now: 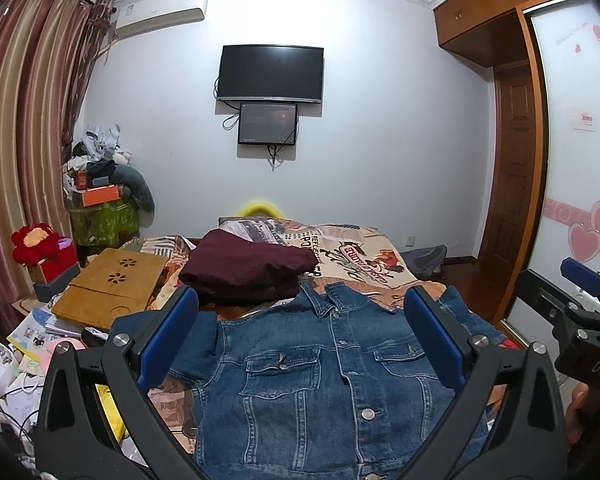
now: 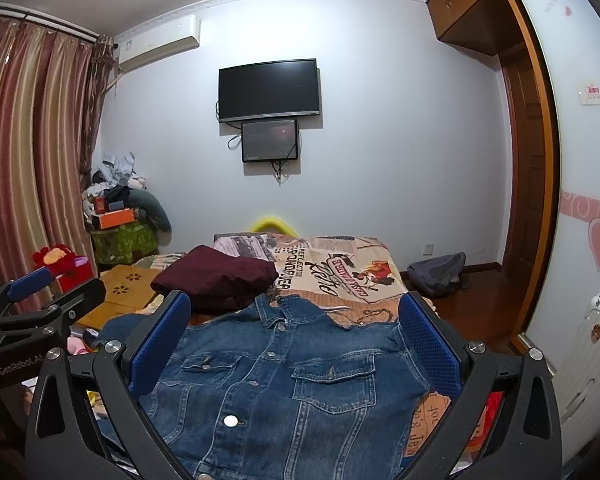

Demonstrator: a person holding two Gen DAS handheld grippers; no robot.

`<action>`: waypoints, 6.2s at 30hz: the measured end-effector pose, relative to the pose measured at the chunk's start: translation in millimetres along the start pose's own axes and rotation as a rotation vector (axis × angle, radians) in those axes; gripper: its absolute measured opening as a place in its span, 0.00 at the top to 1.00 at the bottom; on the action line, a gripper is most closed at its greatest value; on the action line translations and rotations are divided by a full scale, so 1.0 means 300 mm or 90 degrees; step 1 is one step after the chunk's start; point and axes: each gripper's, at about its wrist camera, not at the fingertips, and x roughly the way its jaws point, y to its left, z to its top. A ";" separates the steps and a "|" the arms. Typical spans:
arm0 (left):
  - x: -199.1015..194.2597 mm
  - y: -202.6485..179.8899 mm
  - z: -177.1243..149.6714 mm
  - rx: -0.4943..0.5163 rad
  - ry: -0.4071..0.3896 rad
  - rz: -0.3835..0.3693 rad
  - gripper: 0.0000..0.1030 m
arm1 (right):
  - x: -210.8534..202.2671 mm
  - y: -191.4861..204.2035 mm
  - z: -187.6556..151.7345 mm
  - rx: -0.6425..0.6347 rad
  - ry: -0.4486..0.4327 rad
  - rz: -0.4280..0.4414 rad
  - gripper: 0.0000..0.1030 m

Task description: Fold large clothes

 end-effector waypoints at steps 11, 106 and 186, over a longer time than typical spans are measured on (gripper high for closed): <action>0.166 0.173 0.031 -0.037 0.009 0.041 0.00 | 0.143 -0.011 0.018 -0.016 0.022 -0.017 0.00; 1.051 -0.057 -0.390 0.060 0.566 -0.205 0.49 | 0.616 -0.220 -0.139 -0.069 0.320 -0.021 0.00; 1.032 0.514 -0.427 -0.061 0.501 -0.027 0.40 | 0.883 -0.081 0.004 0.061 0.381 0.213 0.94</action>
